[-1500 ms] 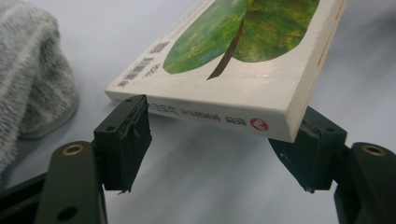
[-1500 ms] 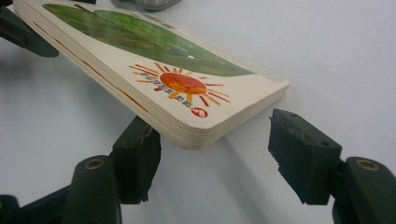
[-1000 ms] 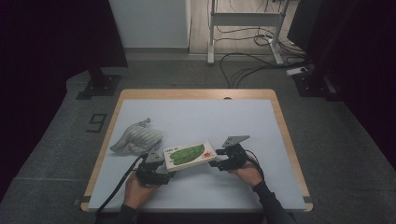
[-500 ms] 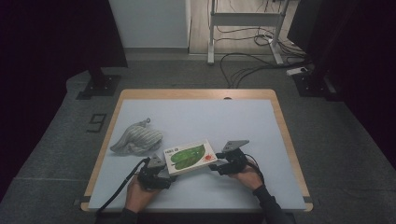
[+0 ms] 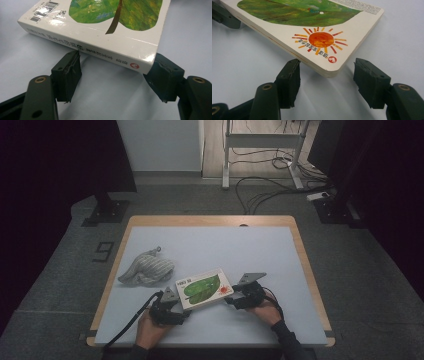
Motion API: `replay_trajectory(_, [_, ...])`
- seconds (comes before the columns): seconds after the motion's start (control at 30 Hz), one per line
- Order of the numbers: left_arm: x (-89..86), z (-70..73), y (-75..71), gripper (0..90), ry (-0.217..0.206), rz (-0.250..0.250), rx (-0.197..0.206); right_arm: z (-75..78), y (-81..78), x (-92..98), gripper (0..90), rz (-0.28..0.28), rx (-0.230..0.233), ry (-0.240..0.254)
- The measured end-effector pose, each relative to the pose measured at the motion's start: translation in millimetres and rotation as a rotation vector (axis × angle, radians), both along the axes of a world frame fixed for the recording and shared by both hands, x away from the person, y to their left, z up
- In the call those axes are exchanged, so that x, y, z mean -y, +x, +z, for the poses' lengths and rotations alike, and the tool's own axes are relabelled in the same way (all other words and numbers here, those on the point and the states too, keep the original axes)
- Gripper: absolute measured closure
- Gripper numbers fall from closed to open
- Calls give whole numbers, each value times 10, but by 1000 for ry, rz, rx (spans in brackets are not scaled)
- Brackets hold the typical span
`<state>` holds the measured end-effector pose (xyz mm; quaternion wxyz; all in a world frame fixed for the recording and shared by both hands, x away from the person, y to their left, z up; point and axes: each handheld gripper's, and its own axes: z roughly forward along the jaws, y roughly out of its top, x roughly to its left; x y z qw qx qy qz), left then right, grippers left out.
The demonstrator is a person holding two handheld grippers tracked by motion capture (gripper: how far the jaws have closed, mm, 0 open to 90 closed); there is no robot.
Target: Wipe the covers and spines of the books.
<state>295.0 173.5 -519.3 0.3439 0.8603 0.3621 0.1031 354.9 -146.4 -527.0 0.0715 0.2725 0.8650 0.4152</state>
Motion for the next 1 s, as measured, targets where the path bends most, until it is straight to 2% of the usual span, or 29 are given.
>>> replay_trajectory(0.2, [-21, 1, -13, 277, -4, -20, -6, -28, -16, 11, 366, 1, 8, -7])
replay_trajectory(0.3, [-52, 10, -16, 268, 5, -28, -9, -11, -23, 53, 366, -11, 5, 29])
replay_trajectory(0.33, [-71, 18, -18, 267, 12, -27, -6, -4, -26, 65, 364, -13, 7, 27])
replay_trajectory(0.53, [-171, 97, 19, 241, -8, -22, -1, 21, -22, 160, 316, -47, 24, 17])
replay_trajectory(0.6, [-204, 114, 52, 211, -15, -17, -5, 22, -19, 199, 293, -56, 25, 17])
replay_trajectory(0.8, [-318, 156, 174, 146, 4, 26, 5, 3, -24, 324, 222, -91, 41, -10])
replay_trajectory(1.0, [-417, 235, 263, 143, 14, 48, 15, -22, -20, 470, 138, -140, 47, -33])
